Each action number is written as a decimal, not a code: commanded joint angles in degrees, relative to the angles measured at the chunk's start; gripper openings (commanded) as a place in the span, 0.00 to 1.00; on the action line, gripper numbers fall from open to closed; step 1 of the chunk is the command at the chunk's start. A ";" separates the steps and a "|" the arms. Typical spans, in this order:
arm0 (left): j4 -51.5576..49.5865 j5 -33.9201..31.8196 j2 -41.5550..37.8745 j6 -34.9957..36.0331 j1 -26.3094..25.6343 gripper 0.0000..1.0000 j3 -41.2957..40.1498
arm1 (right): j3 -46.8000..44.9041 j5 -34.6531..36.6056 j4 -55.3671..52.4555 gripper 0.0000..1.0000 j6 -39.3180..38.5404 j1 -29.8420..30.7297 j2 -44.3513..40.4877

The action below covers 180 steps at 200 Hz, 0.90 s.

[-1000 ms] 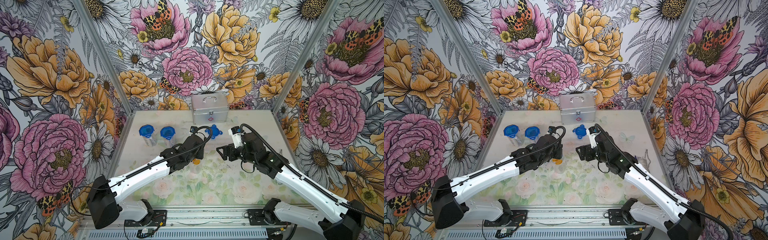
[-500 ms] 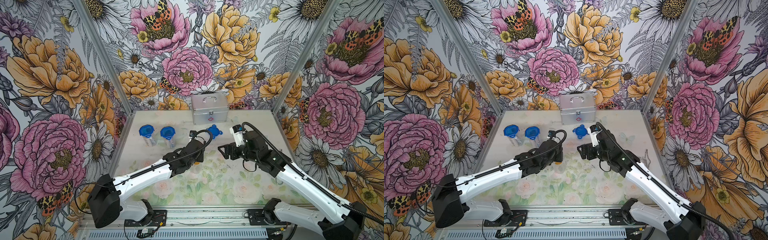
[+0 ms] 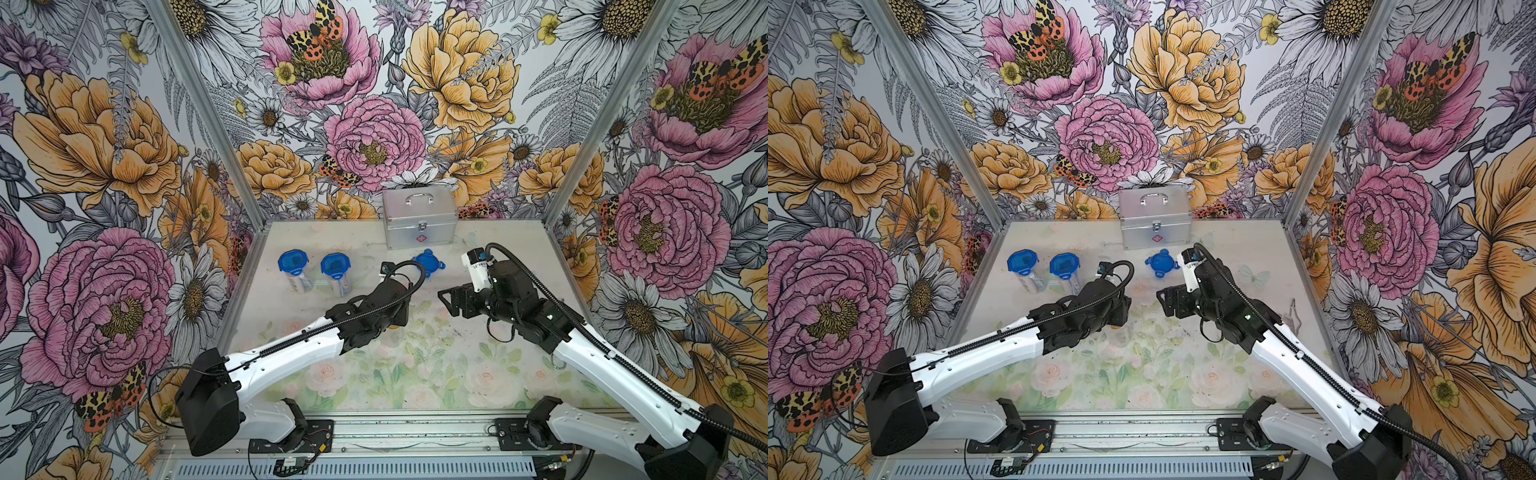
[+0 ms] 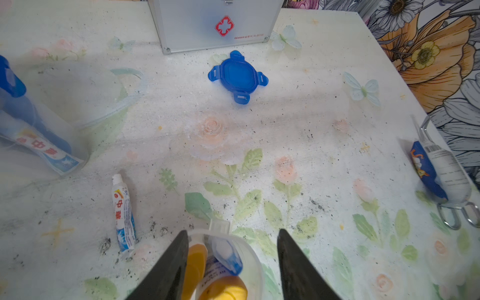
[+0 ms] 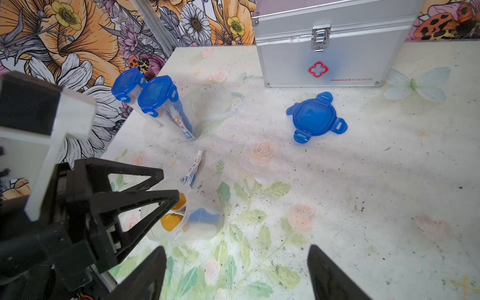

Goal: Pack away toiletry kits
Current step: Place the toiletry item into the container, then pick up the toiletry item from the center of the board.

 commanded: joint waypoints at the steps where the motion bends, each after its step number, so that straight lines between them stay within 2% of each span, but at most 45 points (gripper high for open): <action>1: -8.48 5.74 -4.56 -2.68 2.60 0.63 4.61 | 1.92 1.17 -0.49 0.86 -0.60 -0.42 -0.40; 5: -9.53 7.21 -5.46 -3.32 3.59 0.65 4.55 | 1.91 1.19 -0.53 0.98 -0.44 -0.42 -0.20; 8: -10.55 8.75 -6.05 -3.97 4.38 0.67 4.53 | 1.94 1.17 -0.61 0.99 -0.30 -0.40 0.01; 27: -18.24 14.70 -10.13 -6.89 10.37 0.70 3.48 | 3.72 0.37 -2.48 1.00 -0.24 -0.24 2.73; 53: -24.11 24.35 -14.72 -7.99 20.53 0.70 -0.63 | 5.96 0.56 -3.04 0.99 -0.98 1.83 5.75; 90: -26.88 26.68 -10.40 -5.03 27.89 0.70 -4.08 | 7.98 0.72 -2.82 1.00 -1.22 2.83 9.32; 127: -17.88 26.88 -1.98 -3.20 30.45 0.68 -6.24 | 7.98 1.01 -2.55 1.00 -0.30 2.83 10.37; 180: -9.60 26.46 13.07 -1.79 29.61 0.61 -2.71 | 7.22 1.89 -1.95 0.99 0.34 2.66 9.63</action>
